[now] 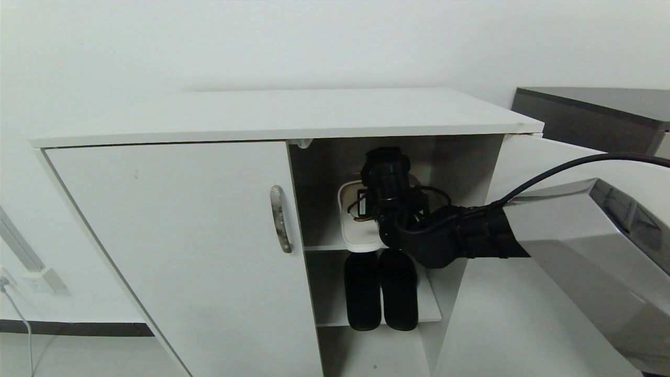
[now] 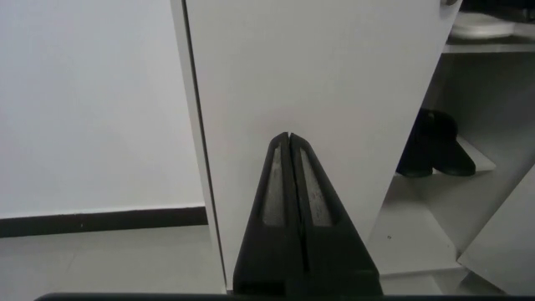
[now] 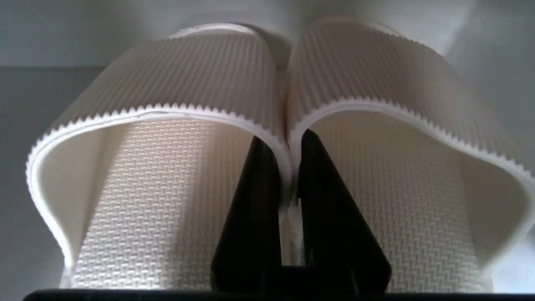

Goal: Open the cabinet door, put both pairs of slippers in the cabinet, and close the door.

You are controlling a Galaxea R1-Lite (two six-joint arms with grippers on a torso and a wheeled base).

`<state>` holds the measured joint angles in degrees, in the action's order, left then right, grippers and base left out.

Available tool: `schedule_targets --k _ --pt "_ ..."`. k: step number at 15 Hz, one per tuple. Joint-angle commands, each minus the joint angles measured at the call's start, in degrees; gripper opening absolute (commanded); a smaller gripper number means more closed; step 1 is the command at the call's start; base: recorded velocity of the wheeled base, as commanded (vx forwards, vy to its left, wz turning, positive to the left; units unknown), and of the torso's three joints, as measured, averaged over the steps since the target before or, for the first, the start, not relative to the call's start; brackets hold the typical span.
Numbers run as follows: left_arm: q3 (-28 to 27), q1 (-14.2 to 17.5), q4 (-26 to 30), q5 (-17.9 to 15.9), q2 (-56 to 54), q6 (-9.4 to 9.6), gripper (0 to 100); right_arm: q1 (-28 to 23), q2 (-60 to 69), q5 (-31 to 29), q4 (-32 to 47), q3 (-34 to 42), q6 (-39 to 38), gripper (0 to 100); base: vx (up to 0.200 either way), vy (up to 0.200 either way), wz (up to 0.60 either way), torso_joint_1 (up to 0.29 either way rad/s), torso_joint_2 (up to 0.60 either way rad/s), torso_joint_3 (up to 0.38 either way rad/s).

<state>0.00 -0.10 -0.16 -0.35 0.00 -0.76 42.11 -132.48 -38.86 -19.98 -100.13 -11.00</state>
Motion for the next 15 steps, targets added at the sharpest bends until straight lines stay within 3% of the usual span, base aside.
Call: schedule_targets --k 1,6,7,15 --pt "0.0 0.0 0.0 0.0 0.1 -0.04 0 -0.3 -0.9 0.1 0.3 -0.5 0.0 0 0.0 0.0 0.0 0.0 0.0 0.0" --pt "0.0 0.0 0.0 0.0 0.0 -0.04 0 -0.6 -1.0 0.1 0.8 -0.5 -0.2 0 0.0 0.0 0.0 0.0 0.0 0.0" --pt "0.0 0.0 0.0 0.0 0.0 -0.04 0 -0.6 -1.0 0.1 0.8 -0.4 -0.3 100 0.0 0.0 0.0 0.0 0.0 0.0" --pt "0.0 0.0 0.0 0.0 0.0 -0.04 0 1.2 4.7 -0.3 0.8 6.2 0.1 100 0.0 0.0 0.0 0.0 0.0 0.0"
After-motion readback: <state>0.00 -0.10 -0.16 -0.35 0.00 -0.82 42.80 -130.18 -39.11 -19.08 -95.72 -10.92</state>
